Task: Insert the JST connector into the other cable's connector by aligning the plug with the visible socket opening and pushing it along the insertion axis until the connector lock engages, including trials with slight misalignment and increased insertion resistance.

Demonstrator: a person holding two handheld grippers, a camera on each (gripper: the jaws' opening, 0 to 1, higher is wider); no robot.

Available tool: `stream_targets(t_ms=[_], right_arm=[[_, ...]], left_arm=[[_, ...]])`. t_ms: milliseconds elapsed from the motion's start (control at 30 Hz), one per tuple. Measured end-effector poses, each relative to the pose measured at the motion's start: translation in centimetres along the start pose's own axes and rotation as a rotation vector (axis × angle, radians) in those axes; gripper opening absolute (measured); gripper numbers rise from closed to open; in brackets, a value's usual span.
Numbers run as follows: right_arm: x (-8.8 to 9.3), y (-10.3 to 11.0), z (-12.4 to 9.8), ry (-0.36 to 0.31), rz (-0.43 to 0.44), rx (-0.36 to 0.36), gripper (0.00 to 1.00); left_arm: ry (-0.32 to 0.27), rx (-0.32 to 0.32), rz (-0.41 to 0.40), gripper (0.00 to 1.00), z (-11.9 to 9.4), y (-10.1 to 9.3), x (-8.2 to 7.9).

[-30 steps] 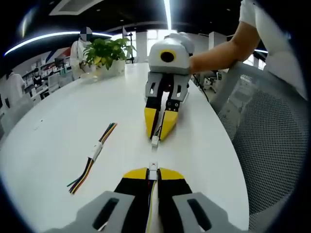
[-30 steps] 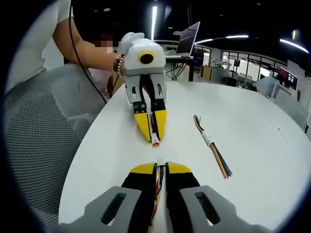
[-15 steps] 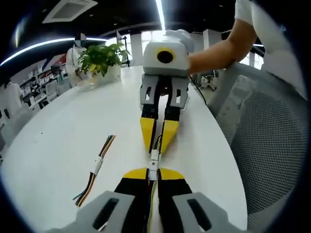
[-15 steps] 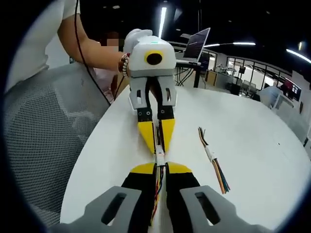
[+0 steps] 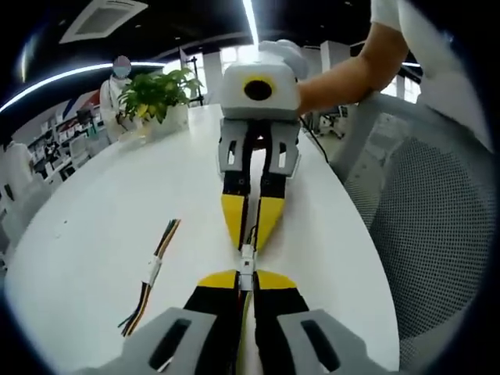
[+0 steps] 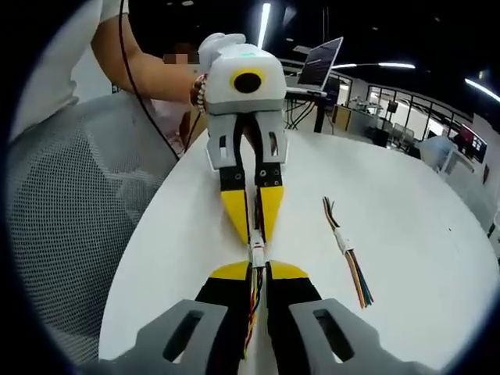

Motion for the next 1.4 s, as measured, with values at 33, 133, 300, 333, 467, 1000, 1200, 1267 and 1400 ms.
stream_targets(t_ms=[33, 133, 300, 333, 467, 1000, 1200, 1267, 1400], right_arm=[[0.0, 0.1, 0.1, 0.015, -0.009, -0.006, 0.04], [0.2, 0.2, 0.4, 0.056, -0.019, -0.018, 0.04], [0.3, 0.1, 0.5, 0.077, 0.024, -0.012, 0.04], [0.4, 0.1, 0.5, 0.079, 0.023, -0.012, 0.04], [0.4, 0.1, 0.6, 0.089, 0.026, -0.014, 0.04], [0.7, 0.0, 0.7, 0.069, 0.056, -0.007, 0.04], [0.7, 0.3, 0.6, 0.073, 0.057, -0.014, 0.04], [0.7, 0.3, 0.5, 0.075, 0.062, -0.014, 0.04], [0.7, 0.3, 0.4, 0.08, 0.064, -0.013, 0.04]], left_arm=[[0.019, 0.006, 0.02, 0.0, 0.2, -0.1, 0.0], [0.039, 0.016, 0.039, 0.0, 0.5, -0.4, -0.1], [0.066, 0.021, 0.049, 0.0, 0.8, -0.3, 0.1], [0.066, 0.019, 0.049, 0.0, 0.8, -0.3, 0.0], [0.04, 0.017, 0.026, 0.0, 0.9, -0.3, -0.1], [0.058, 0.009, -0.057, 0.06, -0.1, 0.0, 0.8], [0.065, 0.015, -0.066, 0.04, -0.3, -0.1, 1.0], [0.071, 0.01, -0.059, 0.0, -0.3, -0.1, 1.0], [0.075, 0.004, -0.049, 0.0, -0.2, 0.0, 1.0]])
Point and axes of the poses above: the point that each gripper's makers call its tool centre point, and the gripper's own axes: z roughly forward along the fingers, y roughly to its left, x roughly out of its underside, the point moved 10 cm from there along -z, roughly backward along the fingers, and after that the axes turned 12 degrees about -y, right-handed, at the moved point
